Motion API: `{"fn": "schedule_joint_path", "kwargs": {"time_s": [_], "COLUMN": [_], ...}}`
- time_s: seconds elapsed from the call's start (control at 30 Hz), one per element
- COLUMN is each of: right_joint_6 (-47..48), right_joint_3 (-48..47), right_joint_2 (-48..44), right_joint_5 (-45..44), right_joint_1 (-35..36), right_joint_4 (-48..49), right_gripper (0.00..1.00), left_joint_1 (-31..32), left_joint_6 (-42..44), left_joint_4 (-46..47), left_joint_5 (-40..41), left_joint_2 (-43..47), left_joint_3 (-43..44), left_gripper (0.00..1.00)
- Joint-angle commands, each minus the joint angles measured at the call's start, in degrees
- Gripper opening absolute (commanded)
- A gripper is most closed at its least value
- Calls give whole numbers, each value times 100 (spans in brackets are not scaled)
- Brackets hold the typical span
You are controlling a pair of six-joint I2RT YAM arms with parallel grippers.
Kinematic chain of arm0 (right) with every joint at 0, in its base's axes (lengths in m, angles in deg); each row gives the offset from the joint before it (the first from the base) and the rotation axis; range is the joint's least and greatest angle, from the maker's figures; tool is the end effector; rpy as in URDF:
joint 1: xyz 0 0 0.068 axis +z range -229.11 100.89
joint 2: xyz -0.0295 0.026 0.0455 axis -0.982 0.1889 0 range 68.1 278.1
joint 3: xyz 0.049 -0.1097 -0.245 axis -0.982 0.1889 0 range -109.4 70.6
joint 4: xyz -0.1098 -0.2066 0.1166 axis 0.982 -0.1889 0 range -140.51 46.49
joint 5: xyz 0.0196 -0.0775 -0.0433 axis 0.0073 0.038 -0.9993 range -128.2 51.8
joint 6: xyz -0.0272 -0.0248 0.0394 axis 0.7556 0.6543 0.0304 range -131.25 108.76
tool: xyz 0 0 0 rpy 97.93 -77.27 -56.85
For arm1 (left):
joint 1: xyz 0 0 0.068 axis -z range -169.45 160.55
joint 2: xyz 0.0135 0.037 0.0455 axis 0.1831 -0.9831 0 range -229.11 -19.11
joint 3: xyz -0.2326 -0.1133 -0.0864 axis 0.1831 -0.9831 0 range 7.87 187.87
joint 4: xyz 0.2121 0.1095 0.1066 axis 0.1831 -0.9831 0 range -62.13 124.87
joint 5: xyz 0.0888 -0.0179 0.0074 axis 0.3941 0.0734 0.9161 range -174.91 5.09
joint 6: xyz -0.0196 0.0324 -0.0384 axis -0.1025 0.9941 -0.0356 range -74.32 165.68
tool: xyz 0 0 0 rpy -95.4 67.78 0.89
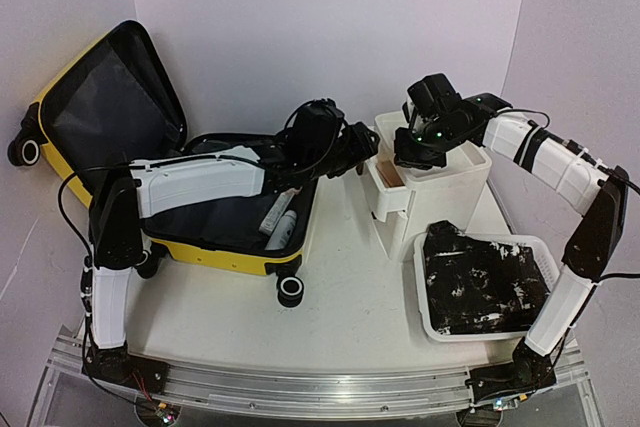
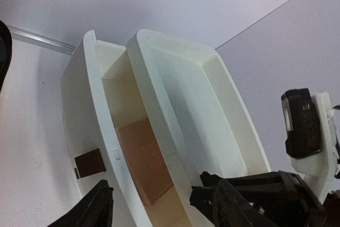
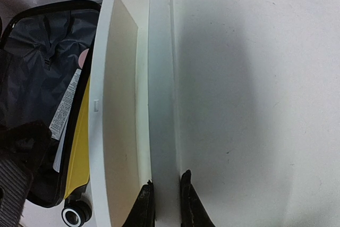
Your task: Open, take out, and arrange the luggage
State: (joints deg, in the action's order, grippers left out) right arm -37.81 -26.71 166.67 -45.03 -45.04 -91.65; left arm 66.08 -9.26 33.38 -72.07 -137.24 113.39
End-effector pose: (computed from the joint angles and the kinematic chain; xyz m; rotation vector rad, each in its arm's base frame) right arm 0.3144 0.2075 0.3461 -0.1064 2.4503 0.3317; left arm 0.2907 -0.4094 0.3248 -0.1623 1.9642 -1.1317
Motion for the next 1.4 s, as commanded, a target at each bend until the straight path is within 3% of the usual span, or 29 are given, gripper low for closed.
{"fn": "schedule_joint_path", "kwargs": {"time_s": [0.0, 0.17, 0.3, 0.33, 0.43, 0.57, 0.7, 0.83, 0.93, 1.1, 1.37], "right_joint_6": [-84, 61, 325, 368, 448, 463, 413, 327, 283, 232, 205], "right_joint_3": [-113, -76, -37, -15, 33, 1, 12, -21, -88, -198, -299], "right_joint_2": [-348, -328, -386, -410, -464, -446, -439, -394, -313, -188, -136], "right_joint_5": [55, 174, 387, 392, 376, 437, 391, 350, 366, 392, 435], "right_joint_1": [4, 5, 4, 4, 4, 6, 10, 4, 5, 4, 4], "right_joint_4": [288, 264, 252, 252, 249, 199, 119, 41, -17, -108, -183], "right_gripper": [0, 0, 0, 0, 0, 0, 0, 0, 0, 0, 0], "left_joint_1": [17, -162, -1058, -1320, -1856, -2250, -2701, -2758, -2730, -2510, -2263], "left_joint_6": [1300, 2164, 2260, 2410, 3104, 3949, 3850, 4148, 4447, 5516, 6575], "left_joint_4": [-144, -704, -1826, -1880, -2166, -2987, -3056, -3276, -3557, -3551, -3385], "left_joint_5": [317, 178, -1094, -1737, -2636, -2548, -3220, -3100, -2486, -1439, -963], "left_joint_2": [579, 850, 912, 900, 801, 326, -463, -1273, -1762, -2191, -2706], "left_joint_3": [-11, -26, 6, -68, -144, 356, 861, 1608, 2128, 2468, 3029], "left_gripper": [66, 71, 68, 65, 66, 69, 66, 60, 59, 66, 71]}}
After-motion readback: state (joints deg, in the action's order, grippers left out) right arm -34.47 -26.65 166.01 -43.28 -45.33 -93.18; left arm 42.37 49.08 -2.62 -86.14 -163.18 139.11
